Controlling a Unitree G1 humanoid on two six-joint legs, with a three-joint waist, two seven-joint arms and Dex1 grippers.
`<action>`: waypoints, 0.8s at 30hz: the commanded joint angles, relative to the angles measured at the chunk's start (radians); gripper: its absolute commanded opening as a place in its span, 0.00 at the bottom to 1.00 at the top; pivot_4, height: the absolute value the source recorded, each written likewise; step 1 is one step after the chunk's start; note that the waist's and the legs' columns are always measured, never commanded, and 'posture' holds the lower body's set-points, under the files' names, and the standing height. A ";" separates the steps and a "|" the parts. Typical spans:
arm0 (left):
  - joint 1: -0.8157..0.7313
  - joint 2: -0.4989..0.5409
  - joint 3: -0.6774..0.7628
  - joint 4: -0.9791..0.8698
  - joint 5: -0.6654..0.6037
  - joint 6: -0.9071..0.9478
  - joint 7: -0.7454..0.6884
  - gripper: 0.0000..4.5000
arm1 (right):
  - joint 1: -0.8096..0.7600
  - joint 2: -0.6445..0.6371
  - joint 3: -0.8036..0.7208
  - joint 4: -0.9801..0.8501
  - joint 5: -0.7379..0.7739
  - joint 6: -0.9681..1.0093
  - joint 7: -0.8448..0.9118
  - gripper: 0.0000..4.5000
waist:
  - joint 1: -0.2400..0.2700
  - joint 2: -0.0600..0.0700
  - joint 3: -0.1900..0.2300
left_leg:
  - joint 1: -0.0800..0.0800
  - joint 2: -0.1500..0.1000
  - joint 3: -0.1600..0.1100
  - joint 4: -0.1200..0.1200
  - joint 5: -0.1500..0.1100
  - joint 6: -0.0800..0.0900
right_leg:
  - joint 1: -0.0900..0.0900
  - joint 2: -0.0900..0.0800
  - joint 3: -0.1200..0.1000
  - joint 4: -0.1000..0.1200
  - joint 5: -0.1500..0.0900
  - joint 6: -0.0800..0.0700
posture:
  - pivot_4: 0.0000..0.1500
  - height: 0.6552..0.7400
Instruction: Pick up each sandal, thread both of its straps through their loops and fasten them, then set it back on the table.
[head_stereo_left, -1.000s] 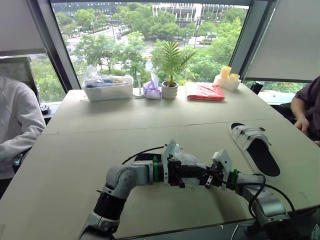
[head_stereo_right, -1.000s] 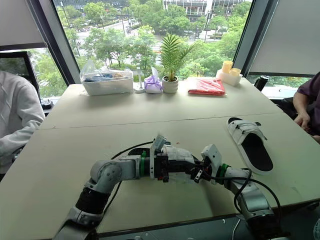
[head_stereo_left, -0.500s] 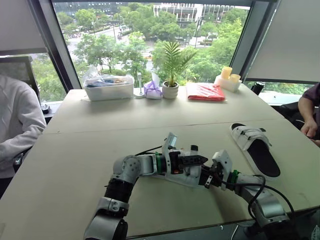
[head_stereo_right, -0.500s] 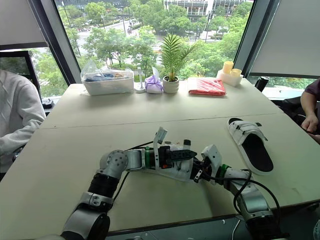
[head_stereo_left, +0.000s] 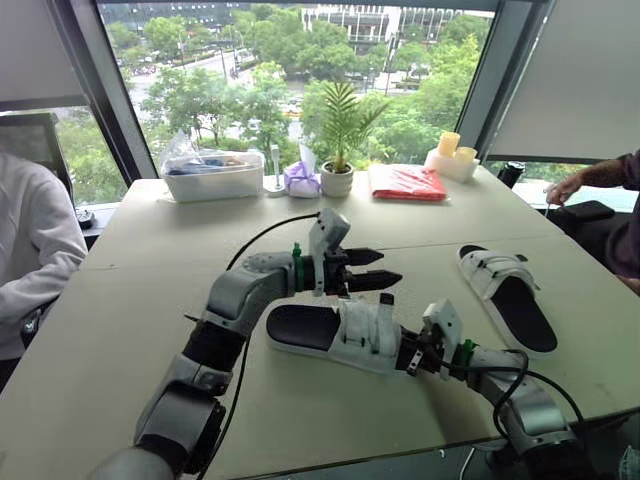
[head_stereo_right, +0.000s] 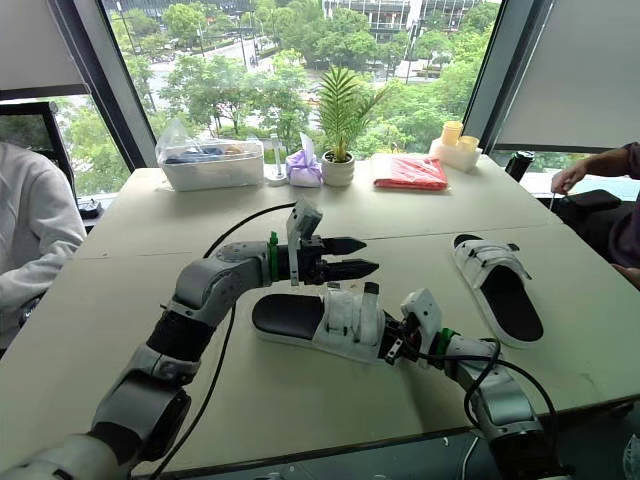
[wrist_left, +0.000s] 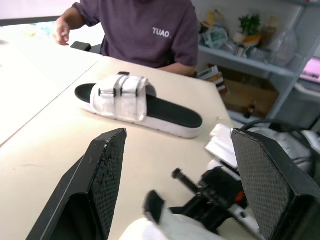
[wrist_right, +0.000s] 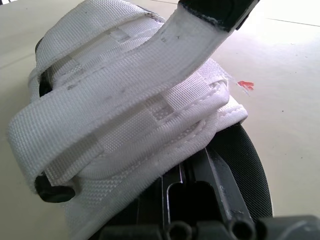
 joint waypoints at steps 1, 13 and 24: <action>-0.051 -0.032 -0.021 0.161 0.058 -0.104 -0.079 0.76 | 0.019 0.010 0.031 0.096 -0.049 0.035 -0.023 0.00 | -0.002 -0.001 0.000 | -0.001 0.000 0.000 0.000 0.000 0.000 | -0.001 0.000 0.000 0.000 0.000 0.000 | 1.00 0.99; -0.163 -0.120 -0.020 0.527 0.184 -0.240 -0.244 0.35 | 0.043 0.013 0.023 0.078 -0.047 0.030 -0.038 0.00 | 0.001 -0.002 0.001 | -0.002 0.000 0.000 0.002 0.000 0.000 | -0.001 0.000 -0.001 0.000 0.001 0.000 | 1.00 0.99; -0.188 -0.131 0.101 0.402 0.098 -0.129 -0.292 0.01 | 0.047 0.019 0.024 0.078 -0.047 0.027 -0.045 0.00 | -0.001 -0.003 0.001 | -0.003 0.000 0.000 0.002 0.000 0.000 | -0.001 0.000 -0.001 0.001 0.001 0.001 | 1.00 0.99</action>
